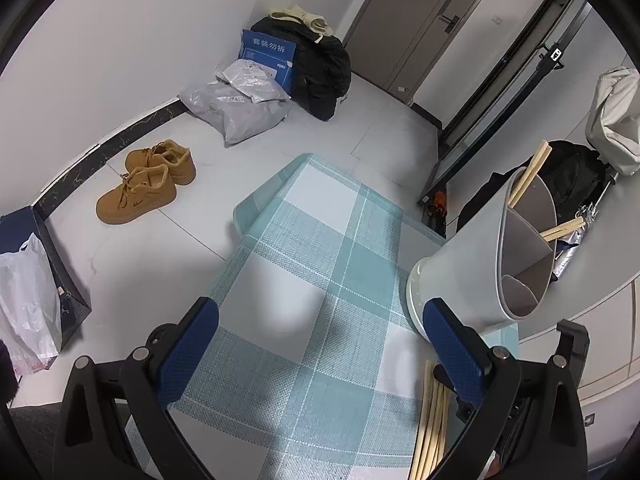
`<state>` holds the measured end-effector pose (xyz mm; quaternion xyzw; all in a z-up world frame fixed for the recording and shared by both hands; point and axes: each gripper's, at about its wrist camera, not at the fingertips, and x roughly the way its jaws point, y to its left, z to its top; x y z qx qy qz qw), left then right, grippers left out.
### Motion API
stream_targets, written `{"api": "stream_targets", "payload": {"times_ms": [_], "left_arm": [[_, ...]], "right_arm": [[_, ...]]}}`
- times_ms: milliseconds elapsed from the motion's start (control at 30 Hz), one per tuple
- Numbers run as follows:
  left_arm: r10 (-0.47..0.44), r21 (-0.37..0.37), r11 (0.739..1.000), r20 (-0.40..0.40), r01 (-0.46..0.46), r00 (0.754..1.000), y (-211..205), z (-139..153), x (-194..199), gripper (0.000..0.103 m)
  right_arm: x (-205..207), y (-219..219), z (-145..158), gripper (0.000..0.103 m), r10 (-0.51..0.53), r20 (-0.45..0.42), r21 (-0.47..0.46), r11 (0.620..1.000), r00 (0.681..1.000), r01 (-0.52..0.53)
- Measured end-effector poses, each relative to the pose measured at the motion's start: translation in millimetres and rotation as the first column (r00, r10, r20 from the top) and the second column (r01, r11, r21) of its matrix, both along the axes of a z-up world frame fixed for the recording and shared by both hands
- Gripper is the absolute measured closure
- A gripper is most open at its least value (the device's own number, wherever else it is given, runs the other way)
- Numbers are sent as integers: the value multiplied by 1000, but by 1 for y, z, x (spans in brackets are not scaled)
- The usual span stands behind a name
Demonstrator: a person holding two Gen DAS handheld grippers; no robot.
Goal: Organize utensils
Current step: 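Lower the right tool onto the pile and close on one chopstick, then close the left tool on a chopstick while the right tool lifts its chopstick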
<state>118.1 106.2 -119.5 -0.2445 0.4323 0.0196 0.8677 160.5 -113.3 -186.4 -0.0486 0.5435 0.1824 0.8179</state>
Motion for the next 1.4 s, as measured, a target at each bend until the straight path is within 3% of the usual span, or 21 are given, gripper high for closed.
{"api": "stream_targets", "payload": {"times_ms": [200,433,667,867,1000,1200,1400], "left_arm": [[8,-1,1000,-6,-8,1000,2,-1,0,3],[-11,11,1000,-11,11,1000,-3,-3,0,3],[-101,19,995,-33,102,994,-21,-9,-3,3],[-225,58,971,-83,230,971,-52,-19,-8,3],[-279,89,953,-114,290,953,-69,-23,-13,3],[-305,129,937,-158,325,939,-83,-33,-17,3],[-298,162,930,-198,331,934,-92,-44,-20,4]], "right_arm": [[3,-3,1,97,-50,-21,24,998,999,51],[-16,-17,13,98,-92,35,52,995,995,90],[-26,-43,45,98,-177,83,202,967,981,157],[-37,-76,62,98,-279,53,383,892,959,239],[-49,-101,58,98,-325,5,481,830,946,283],[-55,-140,40,98,-391,-53,584,734,919,346],[-62,-167,23,98,-448,-108,622,666,887,412]]}}
